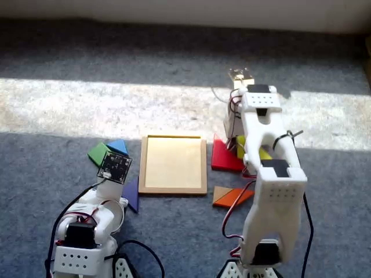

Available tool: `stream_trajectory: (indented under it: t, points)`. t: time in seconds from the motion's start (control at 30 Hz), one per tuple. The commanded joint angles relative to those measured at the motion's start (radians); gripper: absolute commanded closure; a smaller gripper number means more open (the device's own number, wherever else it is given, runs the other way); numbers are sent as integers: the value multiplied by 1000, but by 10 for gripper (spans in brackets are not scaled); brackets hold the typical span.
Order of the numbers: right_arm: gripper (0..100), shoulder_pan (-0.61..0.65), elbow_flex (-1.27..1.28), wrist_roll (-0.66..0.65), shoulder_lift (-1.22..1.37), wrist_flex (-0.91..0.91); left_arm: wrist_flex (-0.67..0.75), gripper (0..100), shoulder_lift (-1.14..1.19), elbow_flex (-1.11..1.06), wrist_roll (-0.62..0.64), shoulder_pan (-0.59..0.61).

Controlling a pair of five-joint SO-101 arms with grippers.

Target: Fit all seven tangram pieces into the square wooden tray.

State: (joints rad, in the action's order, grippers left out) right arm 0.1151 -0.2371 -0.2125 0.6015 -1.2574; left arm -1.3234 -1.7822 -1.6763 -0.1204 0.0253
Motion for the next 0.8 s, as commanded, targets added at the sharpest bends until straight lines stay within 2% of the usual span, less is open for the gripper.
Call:
stream_trajectory:
  t: [0.0, 0.13, 0.2, 0.43, 0.63, 0.77]
  points:
    - [731, -59, -47, -17, -7, 1, -2, 994, -30, -21, 8, 13]
    - [836, -90, -47, -141, 1, 1, -2, 994, -30, -21, 8, 13]
    - [857, -114, -47, -152, -2, -2, -2, 994, -30, -21, 8, 13]
    - [857, -209, -47, -160, -5, -8, -2, 994, -30, -21, 8, 13]
    - [855, -206, -113, -158, -54, -119, -2, 994, -30, -21, 8, 13]
    - [776, -183, -160, -153, -140, -202, -2, 994, -30, -21, 8, 13]
